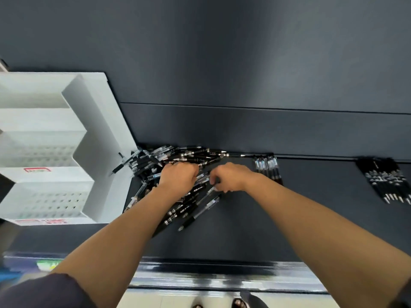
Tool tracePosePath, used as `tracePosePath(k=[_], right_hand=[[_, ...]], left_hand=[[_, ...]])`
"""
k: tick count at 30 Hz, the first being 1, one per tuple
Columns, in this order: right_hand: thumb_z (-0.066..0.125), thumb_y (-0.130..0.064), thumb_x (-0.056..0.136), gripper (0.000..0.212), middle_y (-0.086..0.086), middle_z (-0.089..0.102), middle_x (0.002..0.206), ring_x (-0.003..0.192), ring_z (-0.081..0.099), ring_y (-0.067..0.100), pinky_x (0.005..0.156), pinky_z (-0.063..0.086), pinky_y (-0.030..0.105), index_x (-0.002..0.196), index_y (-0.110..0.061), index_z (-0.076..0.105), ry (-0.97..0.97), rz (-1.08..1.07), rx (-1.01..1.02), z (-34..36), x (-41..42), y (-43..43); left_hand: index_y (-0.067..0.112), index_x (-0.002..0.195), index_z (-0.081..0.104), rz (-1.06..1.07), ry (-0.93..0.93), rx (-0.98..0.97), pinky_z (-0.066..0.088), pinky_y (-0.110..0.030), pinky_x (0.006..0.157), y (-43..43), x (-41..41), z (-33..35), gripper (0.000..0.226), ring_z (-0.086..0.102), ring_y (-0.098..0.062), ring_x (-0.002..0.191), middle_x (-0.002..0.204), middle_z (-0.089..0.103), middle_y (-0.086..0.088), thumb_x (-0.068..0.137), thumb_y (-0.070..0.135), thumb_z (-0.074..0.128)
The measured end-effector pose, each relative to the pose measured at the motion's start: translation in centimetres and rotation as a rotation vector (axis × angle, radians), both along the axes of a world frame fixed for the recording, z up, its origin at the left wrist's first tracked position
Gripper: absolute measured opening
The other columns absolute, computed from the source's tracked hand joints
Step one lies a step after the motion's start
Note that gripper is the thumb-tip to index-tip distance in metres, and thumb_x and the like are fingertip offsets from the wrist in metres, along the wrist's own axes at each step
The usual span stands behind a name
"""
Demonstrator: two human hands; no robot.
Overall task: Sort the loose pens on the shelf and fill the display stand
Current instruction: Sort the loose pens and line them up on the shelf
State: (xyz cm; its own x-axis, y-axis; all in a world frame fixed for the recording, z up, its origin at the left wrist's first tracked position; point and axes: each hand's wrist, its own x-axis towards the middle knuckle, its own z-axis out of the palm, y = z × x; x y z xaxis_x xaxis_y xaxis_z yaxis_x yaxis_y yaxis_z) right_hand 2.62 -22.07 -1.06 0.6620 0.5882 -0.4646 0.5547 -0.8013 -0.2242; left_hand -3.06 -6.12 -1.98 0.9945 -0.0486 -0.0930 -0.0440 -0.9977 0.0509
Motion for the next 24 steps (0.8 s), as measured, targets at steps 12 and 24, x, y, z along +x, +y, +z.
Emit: tracePosePath(k=[12, 24], right_hand=[[0.050, -0.011, 0.093, 0.022, 0.015, 0.062, 0.105, 0.078, 0.062, 0.029, 0.068, 0.052, 0.033, 0.115, -0.009, 0.056, 0.030, -0.185, 0.059, -2.5, -0.7, 0.5], [0.061, -0.028, 0.089, 0.030, 0.002, 0.056, 0.069, 0.046, 0.064, 0.019, 0.059, 0.059, 0.035, 0.111, -0.019, 0.042, 0.201, -0.468, 0.196, -3.2, -1.1, 0.4]], left_hand=[[0.020, 0.127, 0.048, 0.014, 0.131, -0.076, 0.044, -0.039, 0.087, -0.8, 0.5, -2.3, 0.035, 0.045, -0.026, 0.119, 0.123, 0.050, -0.005, 0.092, 0.018, 0.049], [0.019, 0.132, 0.040, 0.001, 0.177, -0.022, 0.045, -0.037, 0.080, -2.0, 1.8, -2.7, 0.048, 0.045, -0.027, 0.119, 0.125, 0.045, -0.007, 0.088, 0.008, 0.054]])
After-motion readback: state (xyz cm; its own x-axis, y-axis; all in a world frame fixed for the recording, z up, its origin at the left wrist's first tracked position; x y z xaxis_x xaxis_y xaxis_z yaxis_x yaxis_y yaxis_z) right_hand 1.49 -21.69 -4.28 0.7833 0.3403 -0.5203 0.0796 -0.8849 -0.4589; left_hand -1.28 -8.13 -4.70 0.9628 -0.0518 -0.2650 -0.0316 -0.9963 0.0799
